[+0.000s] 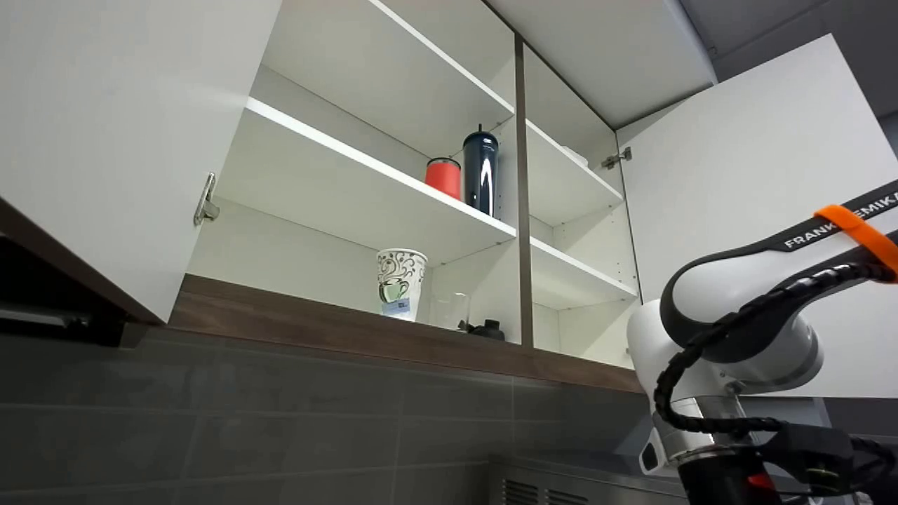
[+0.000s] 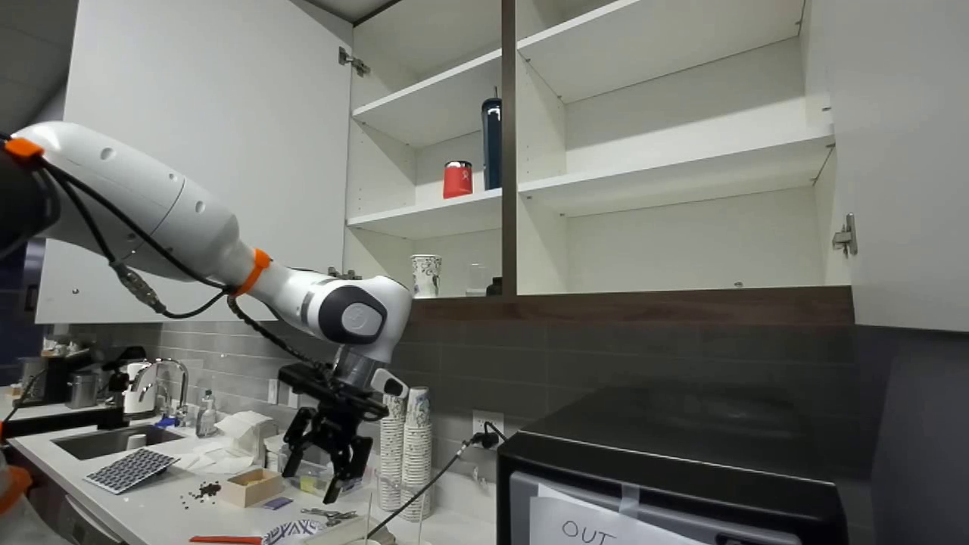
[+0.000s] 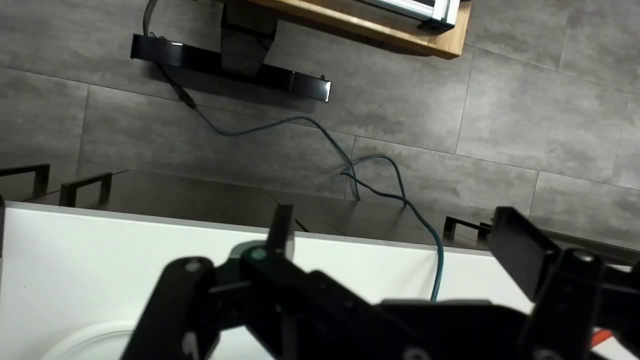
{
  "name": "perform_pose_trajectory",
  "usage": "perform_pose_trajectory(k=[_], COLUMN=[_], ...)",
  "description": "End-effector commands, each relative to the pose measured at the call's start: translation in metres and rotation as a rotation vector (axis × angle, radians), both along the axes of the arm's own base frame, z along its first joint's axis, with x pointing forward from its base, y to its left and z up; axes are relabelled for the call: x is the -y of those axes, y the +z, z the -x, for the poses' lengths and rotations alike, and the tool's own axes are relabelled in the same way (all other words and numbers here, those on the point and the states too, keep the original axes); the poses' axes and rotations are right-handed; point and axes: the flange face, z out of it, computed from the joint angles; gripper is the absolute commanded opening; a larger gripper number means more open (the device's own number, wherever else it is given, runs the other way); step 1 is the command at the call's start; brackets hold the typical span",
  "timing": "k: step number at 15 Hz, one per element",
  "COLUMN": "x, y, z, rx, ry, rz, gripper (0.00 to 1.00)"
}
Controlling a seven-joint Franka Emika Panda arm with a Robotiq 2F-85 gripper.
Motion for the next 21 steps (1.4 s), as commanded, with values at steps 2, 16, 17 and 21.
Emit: perform_pose_trajectory(k=[2, 16, 17, 21], x=[-0.018, -0.11, -0.11, -0.132], y=[-0.005, -0.004, -0.004, -0.025], z=[-0.01, -0.033, -0.033, -0.063], rx=[-0.024, 0.134, 0.134, 0.221], ry=[0.028, 0.161, 0.161, 0.28], rz=[0.031, 0.199, 0.199, 0.188], gripper=[1.0, 1.0, 1.0, 1.0])
